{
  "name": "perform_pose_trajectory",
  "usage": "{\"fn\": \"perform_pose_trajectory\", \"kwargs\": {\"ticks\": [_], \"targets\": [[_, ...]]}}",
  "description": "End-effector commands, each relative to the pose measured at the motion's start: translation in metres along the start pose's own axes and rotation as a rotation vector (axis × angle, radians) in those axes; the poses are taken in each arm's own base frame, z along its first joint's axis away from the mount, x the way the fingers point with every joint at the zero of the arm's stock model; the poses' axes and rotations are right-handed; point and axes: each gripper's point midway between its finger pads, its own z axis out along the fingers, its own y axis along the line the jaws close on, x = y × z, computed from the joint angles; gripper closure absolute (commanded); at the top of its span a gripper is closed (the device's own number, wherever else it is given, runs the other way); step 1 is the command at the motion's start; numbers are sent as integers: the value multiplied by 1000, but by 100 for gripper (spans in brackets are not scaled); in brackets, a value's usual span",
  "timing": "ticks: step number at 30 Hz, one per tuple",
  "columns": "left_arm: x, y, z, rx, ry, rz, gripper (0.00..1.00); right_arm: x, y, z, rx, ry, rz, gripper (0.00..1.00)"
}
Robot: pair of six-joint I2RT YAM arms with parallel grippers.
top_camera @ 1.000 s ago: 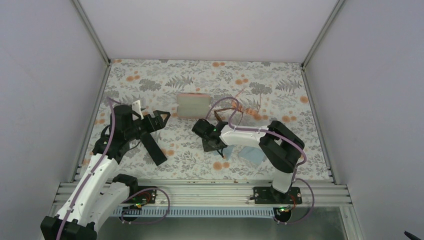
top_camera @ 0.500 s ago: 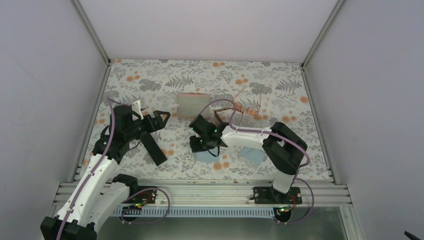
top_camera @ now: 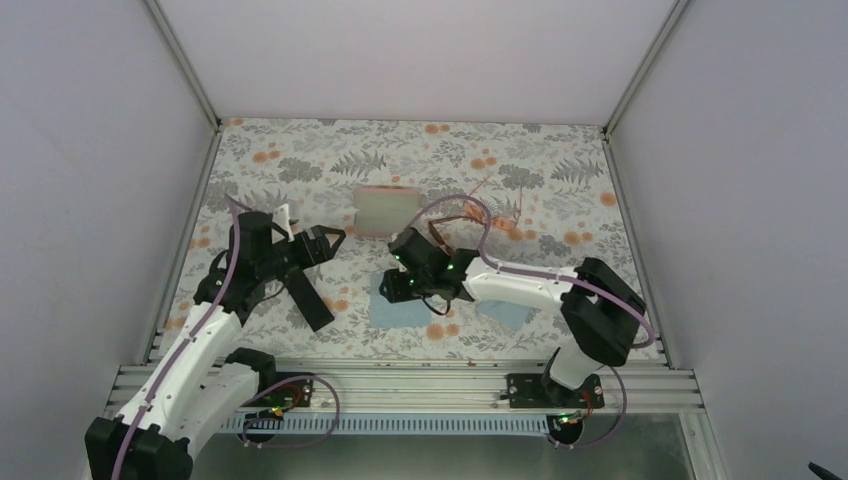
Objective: Organize the sunglasses
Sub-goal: Move the glasses cleaning cloth to the center of the board, then fold the glasses cleaning cloth at the center of the board.
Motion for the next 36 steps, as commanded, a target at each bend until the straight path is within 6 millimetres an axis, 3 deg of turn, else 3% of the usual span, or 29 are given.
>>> {"fn": "perform_pose_trajectory", "kwargs": {"ticks": [1,5,12,17,20,23,26,28,31,33,36], "targets": [[12,-8,12,65,45,-12,17,31,-51,-5,190,33,35,72],[29,-10,29,75,107,-21,29,54,-62,-1,179,94,59,86],[63,-8,60,49,210,-11,40,85,-89,5,236,163,111,89],[84,-5,76,31,267,4,42,110,-108,-6,266,200,157,88],[91,1,83,-8,278,5,42,118,-105,-14,236,219,166,88],[90,14,88,-109,261,22,41,103,-88,-23,173,175,132,82],[92,16,93,-141,269,53,38,65,-66,-33,147,69,81,68],[95,16,95,-167,276,81,36,39,-66,-43,195,-23,72,61],[105,19,97,-198,297,112,33,17,-92,-49,329,-96,85,60],[113,20,99,-196,319,114,33,10,-113,-47,406,-102,87,61],[122,22,103,-199,359,123,36,2,-128,-40,458,-89,54,64]]}}
